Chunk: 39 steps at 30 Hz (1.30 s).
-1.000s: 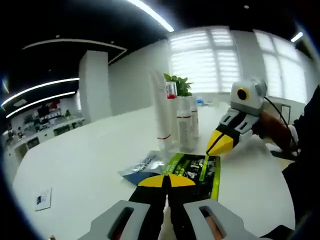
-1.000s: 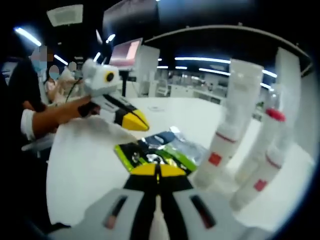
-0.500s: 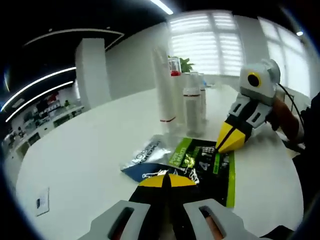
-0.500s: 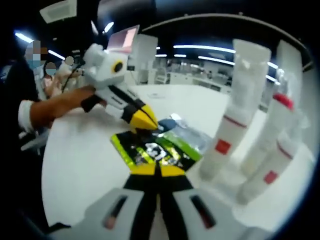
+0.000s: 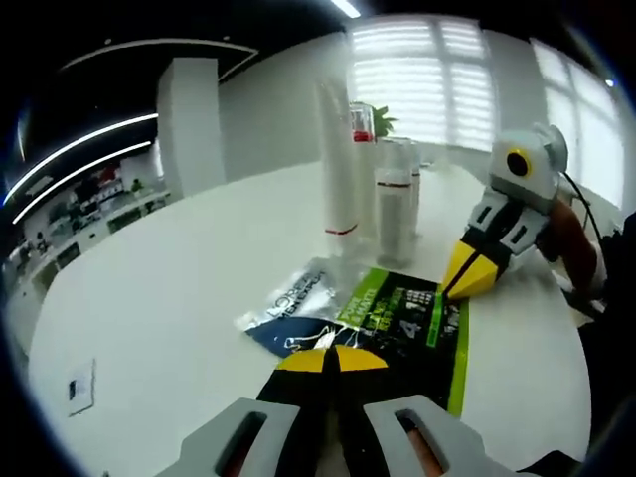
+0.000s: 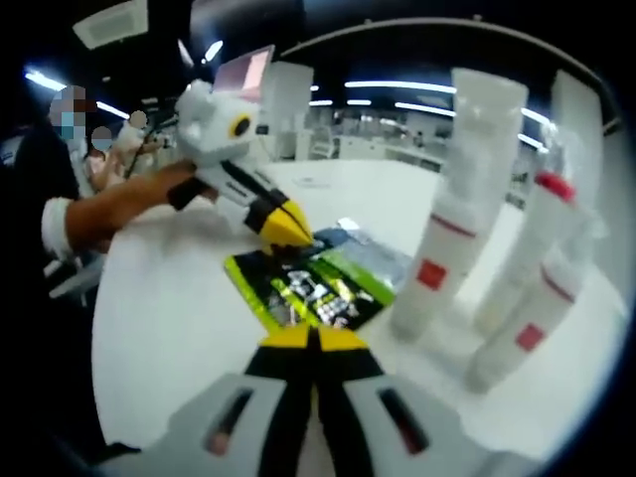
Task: Arrange the skincare products in the storage area until every visible bottle or jar stands upright without overlapping.
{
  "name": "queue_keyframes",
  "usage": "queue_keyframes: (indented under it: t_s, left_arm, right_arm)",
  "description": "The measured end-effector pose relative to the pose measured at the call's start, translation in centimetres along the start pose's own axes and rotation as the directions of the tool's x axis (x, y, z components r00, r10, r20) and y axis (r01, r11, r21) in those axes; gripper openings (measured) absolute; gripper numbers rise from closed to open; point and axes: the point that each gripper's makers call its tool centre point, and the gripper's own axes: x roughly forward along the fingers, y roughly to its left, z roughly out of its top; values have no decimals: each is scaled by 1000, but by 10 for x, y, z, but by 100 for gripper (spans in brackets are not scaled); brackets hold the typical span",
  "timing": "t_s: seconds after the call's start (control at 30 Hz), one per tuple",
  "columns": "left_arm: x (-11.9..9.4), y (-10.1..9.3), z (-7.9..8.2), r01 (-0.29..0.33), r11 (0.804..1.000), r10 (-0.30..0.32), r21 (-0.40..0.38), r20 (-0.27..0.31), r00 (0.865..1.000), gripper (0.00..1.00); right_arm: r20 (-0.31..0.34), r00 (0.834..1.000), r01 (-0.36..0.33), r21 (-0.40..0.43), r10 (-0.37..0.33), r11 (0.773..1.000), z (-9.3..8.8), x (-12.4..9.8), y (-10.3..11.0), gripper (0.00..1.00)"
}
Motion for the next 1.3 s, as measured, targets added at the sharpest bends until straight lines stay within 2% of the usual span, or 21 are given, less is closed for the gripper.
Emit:
queue_keyframes:
  t_s: [0.27,0.3,0.33,0.4,0.43,0.6,0.77,0.87,1.03,1.1,1.17,1.23,1.27,1.3]
  left_arm:
    - [-2,-2,-1,1,1000,-1,-28,5,1000,0]
    - [-4,4,3,-42,998,44,-54,31,999,0]
    - [-6,7,9,-53,997,57,-61,68,996,0]
    - [-12,1,17,-4,993,16,-121,99,995,0]
    - [-15,1,21,-2,990,18,-142,113,993,0]
    - [-29,3,25,-30,992,46,-124,122,992,0]
    - [-45,5,25,-68,987,87,-143,132,987,0]
    - [-58,13,20,-129,979,151,-156,141,978,0]
    - [-79,14,12,-135,971,170,-196,174,970,0]
    - [-89,19,7,-179,971,207,-161,172,963,0]
    - [-100,26,0,-239,962,259,-134,168,951,0]
    - [-108,30,-5,-290,956,293,-41,172,941,0]
    - [-112,36,-6,-318,947,320,-39,180,930,0]
    - [-115,36,-8,-317,947,320,-50,186,929,0]
  right_arm:
    - [-23,1000,0,-41,-1,999,1,-1,0,0]
    - [-25,1000,-2,-40,1,999,1,-1,0,0]
    - [-27,1000,1,-20,-2,1000,2,-1,0,0]
    - [47,999,7,-15,-6,1000,16,0,2,0]
    - [56,998,16,2,-16,1000,19,-2,2,0]
    - [102,993,60,-16,-58,998,36,-4,-8,0]
    - [123,991,59,6,-59,998,45,-3,-1,0]
    - [160,986,48,46,-55,998,56,1,4,0]
    - [197,980,29,52,-39,998,69,10,15,0]
    - [207,978,19,44,-28,999,74,15,19,0]
    - [218,976,20,-12,-17,1000,80,21,23,0]
    - [244,969,59,-82,-37,995,88,29,23,0]
    - [268,963,55,-79,-32,995,93,31,25,0]
    - [301,953,58,-81,-31,995,99,33,26,0]
